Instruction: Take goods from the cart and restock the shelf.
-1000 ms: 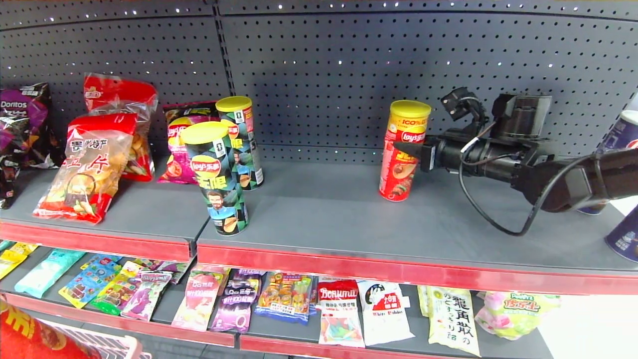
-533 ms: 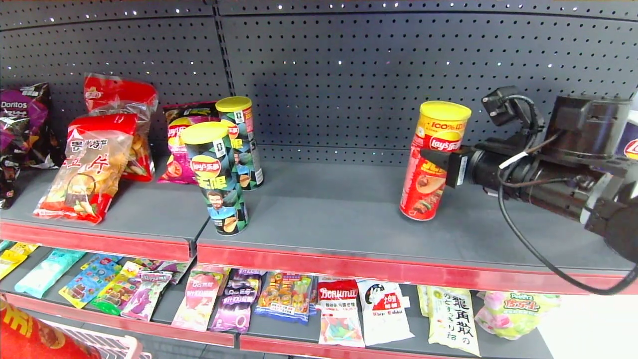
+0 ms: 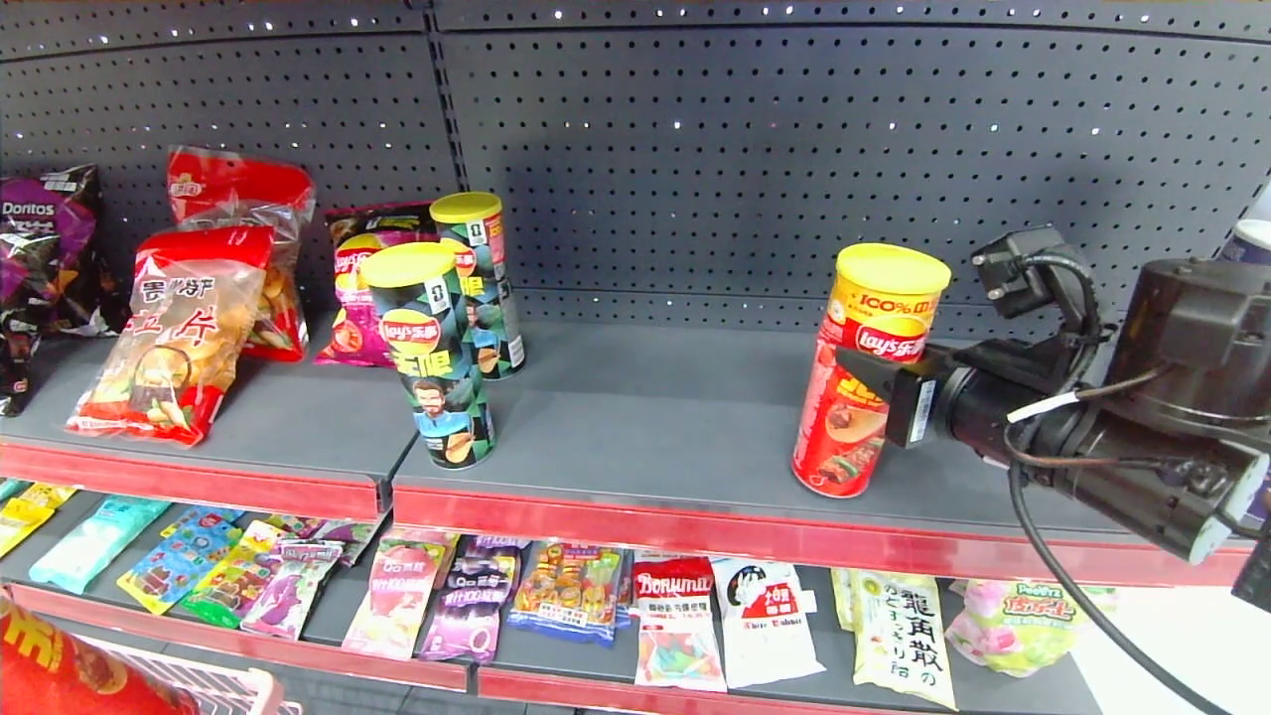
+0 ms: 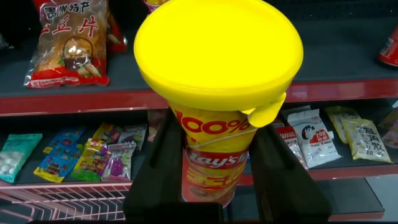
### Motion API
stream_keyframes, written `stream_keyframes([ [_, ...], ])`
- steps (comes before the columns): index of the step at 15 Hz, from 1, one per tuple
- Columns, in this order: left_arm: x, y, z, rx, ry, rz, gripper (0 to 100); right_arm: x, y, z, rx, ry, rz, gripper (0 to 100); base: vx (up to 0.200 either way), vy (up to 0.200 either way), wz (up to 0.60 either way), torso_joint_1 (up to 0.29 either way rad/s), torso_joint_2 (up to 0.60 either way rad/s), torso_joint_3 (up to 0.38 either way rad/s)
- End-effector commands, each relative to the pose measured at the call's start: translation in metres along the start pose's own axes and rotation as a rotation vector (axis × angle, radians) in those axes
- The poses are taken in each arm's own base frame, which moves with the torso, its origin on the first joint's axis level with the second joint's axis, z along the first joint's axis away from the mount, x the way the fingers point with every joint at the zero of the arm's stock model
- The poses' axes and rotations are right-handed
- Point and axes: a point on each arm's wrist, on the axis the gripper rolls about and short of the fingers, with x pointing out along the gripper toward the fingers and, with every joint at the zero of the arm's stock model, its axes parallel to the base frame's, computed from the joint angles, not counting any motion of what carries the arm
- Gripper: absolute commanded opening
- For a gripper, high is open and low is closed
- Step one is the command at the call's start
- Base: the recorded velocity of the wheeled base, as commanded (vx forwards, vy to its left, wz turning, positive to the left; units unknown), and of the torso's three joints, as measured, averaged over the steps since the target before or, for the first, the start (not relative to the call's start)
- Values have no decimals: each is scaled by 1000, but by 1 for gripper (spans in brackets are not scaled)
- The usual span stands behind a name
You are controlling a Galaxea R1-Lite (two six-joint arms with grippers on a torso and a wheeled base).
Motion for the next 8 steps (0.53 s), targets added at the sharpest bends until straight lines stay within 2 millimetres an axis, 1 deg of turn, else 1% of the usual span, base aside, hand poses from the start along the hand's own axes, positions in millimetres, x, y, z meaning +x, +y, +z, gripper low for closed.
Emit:
stream_keyframes([
  [1, -1, 0, 0, 0, -2, 0, 0, 4, 8, -7, -1, 24, 5, 0, 0, 0, 0, 0, 0, 0],
  [3, 0, 0, 0, 0, -1, 0, 0, 6, 12, -8, 5, 28, 2, 0, 0, 0, 0, 0, 0, 0],
  [5, -1, 0, 0, 0, -2, 0, 0, 5, 14, -8, 2, 28, 12, 0, 0, 0, 0, 0, 0, 0],
  [6, -1, 0, 0, 0, -4, 0, 0, 1, 19, -8, -1, 26, 23, 0, 0, 0, 0, 0, 0, 0],
  [8, 0, 0, 0, 0, -1, 0, 0, 1, 20, -8, -3, 25, 3, 0, 0, 0, 0, 0, 0, 0],
])
